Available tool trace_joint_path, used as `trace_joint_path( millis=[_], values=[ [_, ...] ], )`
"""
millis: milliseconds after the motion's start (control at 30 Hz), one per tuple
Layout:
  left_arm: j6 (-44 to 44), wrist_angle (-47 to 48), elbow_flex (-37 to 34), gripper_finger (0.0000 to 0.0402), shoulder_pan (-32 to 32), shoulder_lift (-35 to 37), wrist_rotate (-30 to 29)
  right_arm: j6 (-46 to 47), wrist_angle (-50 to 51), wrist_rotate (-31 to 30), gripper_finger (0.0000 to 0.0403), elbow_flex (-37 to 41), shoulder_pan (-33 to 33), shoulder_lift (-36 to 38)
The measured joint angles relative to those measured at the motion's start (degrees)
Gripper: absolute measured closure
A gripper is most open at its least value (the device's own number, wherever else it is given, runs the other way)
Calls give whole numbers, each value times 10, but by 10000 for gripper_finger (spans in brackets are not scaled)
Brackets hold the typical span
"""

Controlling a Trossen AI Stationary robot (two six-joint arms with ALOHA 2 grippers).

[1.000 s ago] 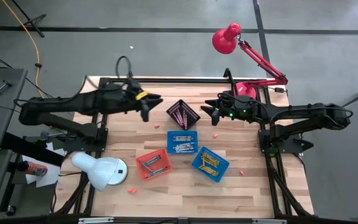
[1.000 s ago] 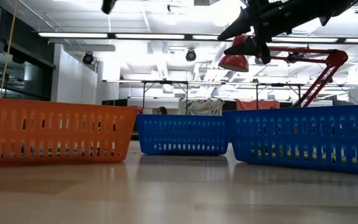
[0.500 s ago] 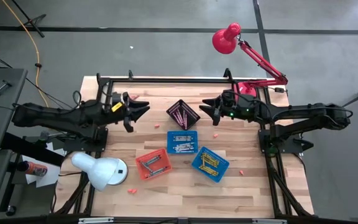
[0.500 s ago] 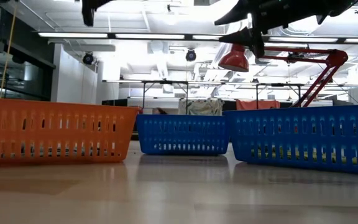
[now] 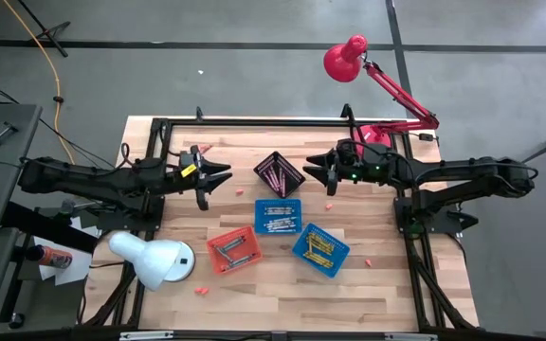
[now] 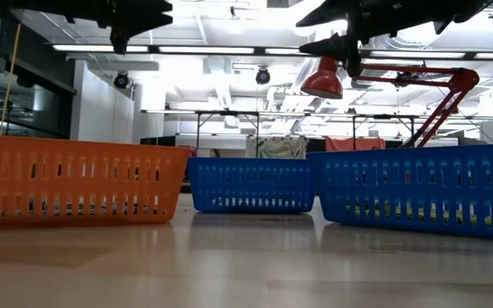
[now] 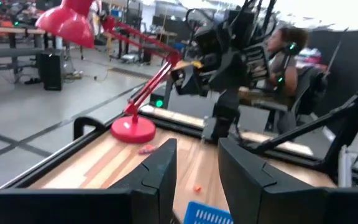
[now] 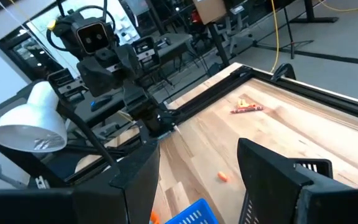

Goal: Sort crayons
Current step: Put the pink crayon into the black bin

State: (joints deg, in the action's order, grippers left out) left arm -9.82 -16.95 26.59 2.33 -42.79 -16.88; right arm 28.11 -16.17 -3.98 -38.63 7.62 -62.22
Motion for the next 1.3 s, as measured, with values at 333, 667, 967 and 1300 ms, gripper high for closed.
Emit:
trace_joint_path(
  millis=[333,667,967,1300],
  values=[
    [0,7,0,298,0,0,-3,-39,18,8,193,0,0,0],
    [0,8,0,298,0,0,-4,49,479,-69,193,-150,58,-43],
    [0,17,0,298,0,0,-4,34,694,-34,193,-162,178,-125],
    [0,24,0,298,0,0,-5,0,607,-18,193,-49,284,-152]
  ],
)
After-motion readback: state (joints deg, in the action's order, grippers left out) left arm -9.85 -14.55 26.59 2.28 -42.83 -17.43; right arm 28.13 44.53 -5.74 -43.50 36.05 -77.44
